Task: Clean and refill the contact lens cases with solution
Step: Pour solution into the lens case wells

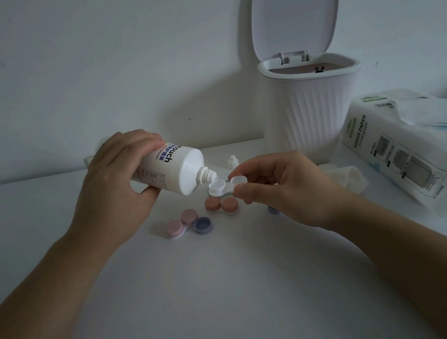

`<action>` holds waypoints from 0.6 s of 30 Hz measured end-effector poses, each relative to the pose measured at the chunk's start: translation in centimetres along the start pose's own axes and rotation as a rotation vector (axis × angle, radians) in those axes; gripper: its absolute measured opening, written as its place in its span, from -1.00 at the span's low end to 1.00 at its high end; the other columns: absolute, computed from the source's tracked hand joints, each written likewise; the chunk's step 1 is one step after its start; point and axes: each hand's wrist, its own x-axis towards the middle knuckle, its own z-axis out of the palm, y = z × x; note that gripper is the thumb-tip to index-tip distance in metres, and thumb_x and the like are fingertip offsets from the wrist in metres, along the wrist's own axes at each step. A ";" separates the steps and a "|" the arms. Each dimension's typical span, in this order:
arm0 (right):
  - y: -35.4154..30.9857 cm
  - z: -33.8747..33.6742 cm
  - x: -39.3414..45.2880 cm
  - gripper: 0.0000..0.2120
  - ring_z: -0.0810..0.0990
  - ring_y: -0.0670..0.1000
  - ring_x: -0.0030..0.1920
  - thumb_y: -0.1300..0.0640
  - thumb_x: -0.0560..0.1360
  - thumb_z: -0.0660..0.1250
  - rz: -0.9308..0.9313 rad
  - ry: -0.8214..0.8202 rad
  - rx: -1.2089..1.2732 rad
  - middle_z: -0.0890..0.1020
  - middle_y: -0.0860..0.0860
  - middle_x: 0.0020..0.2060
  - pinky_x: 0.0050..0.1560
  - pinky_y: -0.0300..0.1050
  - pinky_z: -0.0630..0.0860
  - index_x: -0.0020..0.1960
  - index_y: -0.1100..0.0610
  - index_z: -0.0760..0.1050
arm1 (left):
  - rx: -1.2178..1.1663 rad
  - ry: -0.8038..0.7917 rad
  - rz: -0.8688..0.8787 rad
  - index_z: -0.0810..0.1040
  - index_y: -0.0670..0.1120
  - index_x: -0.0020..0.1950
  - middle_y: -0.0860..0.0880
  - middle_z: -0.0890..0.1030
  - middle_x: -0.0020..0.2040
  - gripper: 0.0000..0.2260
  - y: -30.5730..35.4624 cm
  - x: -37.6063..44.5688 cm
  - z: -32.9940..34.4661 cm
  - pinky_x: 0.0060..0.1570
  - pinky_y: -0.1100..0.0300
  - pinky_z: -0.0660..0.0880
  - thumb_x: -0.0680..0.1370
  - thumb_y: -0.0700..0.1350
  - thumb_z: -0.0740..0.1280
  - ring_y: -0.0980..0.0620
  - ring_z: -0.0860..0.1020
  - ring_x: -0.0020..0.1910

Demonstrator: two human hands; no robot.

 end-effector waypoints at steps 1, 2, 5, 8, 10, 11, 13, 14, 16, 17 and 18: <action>0.0 0.0 0.0 -0.89 0.51 -0.22 -0.42 0.17 0.53 0.45 -0.004 -0.001 0.000 0.67 -0.17 -0.36 -0.38 -0.36 0.42 0.05 0.10 0.67 | 0.003 0.001 0.006 0.58 -0.24 0.23 -0.12 0.61 0.25 -0.46 0.0 0.0 0.0 0.45 0.08 0.30 0.29 -0.46 0.57 -0.08 0.50 0.30; 0.0 0.0 0.0 -0.90 0.52 -0.22 -0.42 0.17 0.53 0.45 -0.008 -0.003 0.002 0.67 -0.18 -0.36 -0.38 -0.37 0.42 0.05 0.10 0.67 | 0.006 0.003 0.011 0.58 -0.24 0.23 -0.13 0.61 0.24 -0.47 0.0 0.0 0.0 0.45 0.08 0.30 0.29 -0.46 0.56 -0.10 0.50 0.29; -0.1 0.0 -0.1 -0.92 0.54 -0.22 -0.43 0.18 0.54 0.44 -0.018 -0.013 0.005 0.67 -0.19 -0.37 -0.38 -0.40 0.41 0.02 0.09 0.67 | 0.014 0.005 0.021 0.59 -0.25 0.22 -0.14 0.62 0.23 -0.48 0.0 0.0 0.0 0.45 0.07 0.29 0.29 -0.47 0.55 -0.12 0.52 0.29; -0.2 0.1 -0.1 -0.92 0.56 -0.24 -0.43 0.20 0.54 0.44 -0.033 -0.023 0.014 0.67 -0.21 -0.37 -0.37 -0.45 0.40 -0.02 0.05 0.67 | 0.018 0.001 0.030 0.59 -0.24 0.22 -0.14 0.62 0.22 -0.49 0.0 0.1 0.0 0.45 0.04 0.30 0.30 -0.47 0.54 -0.15 0.54 0.28; -0.3 0.1 -0.1 -0.87 0.57 -0.26 -0.42 0.22 0.54 0.43 -0.044 -0.036 0.012 0.67 -0.22 -0.37 -0.37 -0.48 0.40 -0.05 0.01 0.67 | 0.021 -0.003 0.037 0.59 -0.23 0.23 -0.14 0.63 0.21 -0.50 0.0 0.2 0.0 0.45 0.01 0.31 0.31 -0.47 0.53 -0.16 0.55 0.27; -0.4 0.1 -0.2 -0.85 0.57 -0.26 -0.41 0.23 0.55 0.42 -0.046 -0.043 0.014 0.67 -0.23 -0.37 -0.36 -0.48 0.40 -0.06 -0.01 0.67 | 0.022 -0.003 0.040 0.59 -0.23 0.23 -0.13 0.63 0.21 -0.50 0.0 0.2 0.0 0.45 0.02 0.30 0.32 -0.47 0.53 -0.17 0.55 0.27; -0.4 0.1 -0.2 -0.83 0.58 -0.26 -0.39 0.25 0.55 0.41 -0.049 -0.052 0.025 0.67 -0.23 -0.37 -0.35 -0.50 0.40 -0.06 -0.01 0.67 | 0.027 -0.001 0.043 0.59 -0.22 0.22 -0.13 0.63 0.20 -0.50 -0.1 0.2 0.0 0.45 0.07 0.27 0.31 -0.47 0.53 -0.18 0.55 0.26; -0.4 0.1 -0.1 -0.84 0.59 -0.27 -0.38 0.26 0.55 0.41 -0.051 -0.052 0.030 0.67 -0.23 -0.37 -0.35 -0.50 0.41 -0.06 0.01 0.67 | 0.028 0.000 0.043 0.59 -0.22 0.22 -0.13 0.63 0.20 -0.50 -0.1 0.2 0.0 0.45 0.07 0.27 0.31 -0.47 0.53 -0.18 0.55 0.26; -0.4 0.1 -0.1 -0.87 0.59 -0.27 -0.37 0.27 0.55 0.41 -0.047 -0.052 0.037 0.67 -0.22 -0.36 -0.34 -0.50 0.42 -0.05 0.06 0.67 | 0.029 0.002 0.045 0.60 -0.23 0.21 -0.12 0.63 0.20 -0.50 -0.1 0.2 0.0 0.46 0.08 0.26 0.31 -0.48 0.52 -0.17 0.56 0.26; -0.3 0.1 -0.1 -0.89 0.59 -0.27 -0.36 0.26 0.55 0.41 -0.045 -0.051 0.035 0.68 -0.22 -0.36 -0.34 -0.50 0.42 -0.05 0.09 0.67 | 0.029 0.002 0.049 0.60 -0.23 0.21 -0.12 0.63 0.20 -0.50 -0.1 0.2 0.0 0.46 0.08 0.26 0.30 -0.48 0.52 -0.16 0.55 0.26; -0.3 0.2 -0.1 -0.90 0.59 -0.27 -0.36 0.26 0.55 0.41 -0.043 -0.050 0.032 0.68 -0.21 -0.35 -0.34 -0.50 0.42 -0.04 0.10 0.67 | 0.030 0.003 0.053 0.60 -0.23 0.21 -0.12 0.64 0.20 -0.50 -0.1 0.2 0.1 0.45 0.07 0.27 0.30 -0.48 0.52 -0.16 0.55 0.26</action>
